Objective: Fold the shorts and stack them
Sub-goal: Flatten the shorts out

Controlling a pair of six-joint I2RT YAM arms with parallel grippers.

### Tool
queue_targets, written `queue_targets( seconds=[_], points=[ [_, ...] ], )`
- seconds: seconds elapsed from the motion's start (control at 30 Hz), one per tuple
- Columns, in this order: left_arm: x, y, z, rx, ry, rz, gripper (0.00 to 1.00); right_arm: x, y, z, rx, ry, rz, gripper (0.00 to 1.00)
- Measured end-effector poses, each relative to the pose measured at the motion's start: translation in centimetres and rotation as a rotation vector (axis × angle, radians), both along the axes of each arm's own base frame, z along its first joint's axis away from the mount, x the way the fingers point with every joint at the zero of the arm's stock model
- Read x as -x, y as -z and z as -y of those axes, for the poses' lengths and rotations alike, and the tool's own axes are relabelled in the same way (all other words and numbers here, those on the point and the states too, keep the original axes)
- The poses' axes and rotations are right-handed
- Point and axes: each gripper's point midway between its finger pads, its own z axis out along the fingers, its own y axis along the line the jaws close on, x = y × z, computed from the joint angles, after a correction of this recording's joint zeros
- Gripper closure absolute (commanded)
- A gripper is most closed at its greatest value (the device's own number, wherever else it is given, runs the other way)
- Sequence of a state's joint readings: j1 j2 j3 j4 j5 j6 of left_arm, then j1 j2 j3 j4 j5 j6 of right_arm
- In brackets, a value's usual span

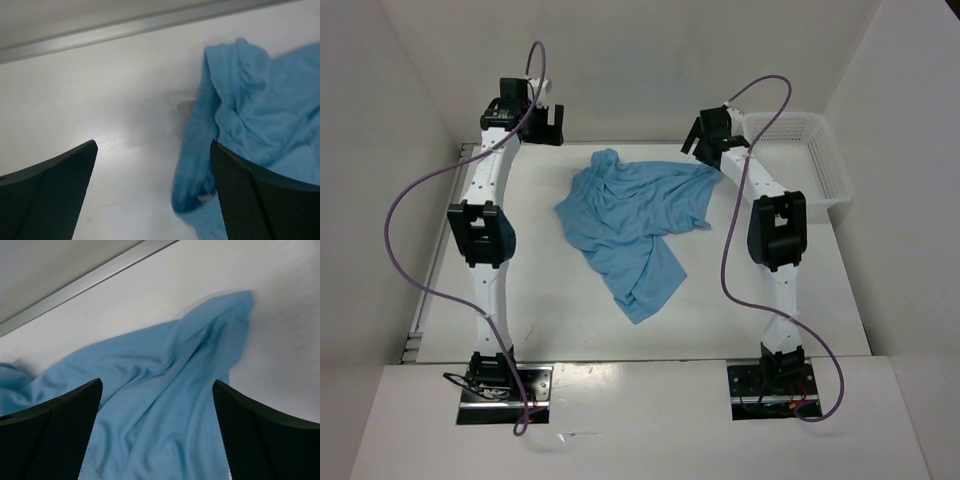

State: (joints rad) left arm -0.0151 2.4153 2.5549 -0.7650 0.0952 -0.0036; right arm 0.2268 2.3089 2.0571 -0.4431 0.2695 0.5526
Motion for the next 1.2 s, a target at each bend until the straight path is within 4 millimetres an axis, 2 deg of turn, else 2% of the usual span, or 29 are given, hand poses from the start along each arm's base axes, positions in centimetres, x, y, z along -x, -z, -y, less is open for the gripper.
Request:
queue_targets(
  seconds=[0.07,0.13,0.2,0.27,0.37,0.43,0.5,0.6,0.7,0.77,0.83,1.0,1.03,1.07,1.13,1.17,1.2],
  points=[
    [2.1,-1.1,0.7,0.021,0.028,-0.006,0.00,1.4,-2.1,0.0,-0.007,-0.007,0.016,0.00],
    [4.4,-0.9,1.5,0.054,0.067,-0.010,0.00,3.0,-4.5,0.0,-0.012,-0.014,0.044,0.00],
    [7.7,0.6,1.9,0.088,0.097,-0.042,0.00,4.7,-6.6,-0.1,-0.020,-0.028,0.069,0.00],
    [10.7,2.9,1.5,0.100,0.093,-0.096,0.00,7.2,-7.4,-0.8,-0.037,-0.056,0.075,0.00],
    [14.5,6.7,0.7,0.084,0.060,-0.192,0.00,11.6,-6.6,-2.6,-0.045,-0.114,0.040,0.00],
    [15.7,8.7,0.5,0.077,0.050,-0.230,0.00,14.7,-4.5,-4.1,-0.038,-0.162,-0.014,0.00],
    [16.6,10.4,0.5,0.071,0.047,-0.260,0.00,18.5,-1.4,-5.1,-0.026,-0.213,-0.107,0.00],
    [17.1,11.5,0.5,0.066,0.043,-0.278,0.02,24.5,3.4,-5.7,-0.005,-0.273,-0.275,0.07],
    [15.8,11.4,0.8,0.076,0.058,-0.232,0.09,29.8,6.5,-5.4,0.021,-0.320,-0.404,0.11],
    [15.0,11.5,1.1,0.087,0.068,-0.213,0.17,32.6,7.4,-5.7,0.039,-0.359,-0.458,0.12],
    [14.3,12.0,1.6,0.101,0.085,-0.205,0.25,34.6,7.6,-6.9,0.049,-0.414,-0.473,0.12],
    [13.9,14.1,3.0,0.127,0.126,-0.226,0.48,36.9,7.3,-10.4,0.034,-0.524,-0.464,0.13],
    [13.9,14.4,3.4,0.132,0.136,-0.233,0.59,36.9,7.4,-10.5,0.030,-0.520,-0.464,0.16],
    [14.0,14.8,3.7,0.137,0.144,-0.240,0.65,36.8,7.5,-10.5,0.029,-0.507,-0.462,0.21],
    [14.1,15.1,4.1,0.143,0.155,-0.247,0.78,36.5,7.7,-10.4,0.024,-0.476,-0.459,0.24],
    [14.1,15.1,4.2,0.146,0.160,-0.248,0.96,36.4,7.9,-10.3,0.023,-0.457,-0.457,0.26],
    [14.1,15.0,4.4,0.147,0.167,-0.240,1.00,36.2,8.0,-10.2,0.024,-0.440,-0.454,0.26]
  ],
)
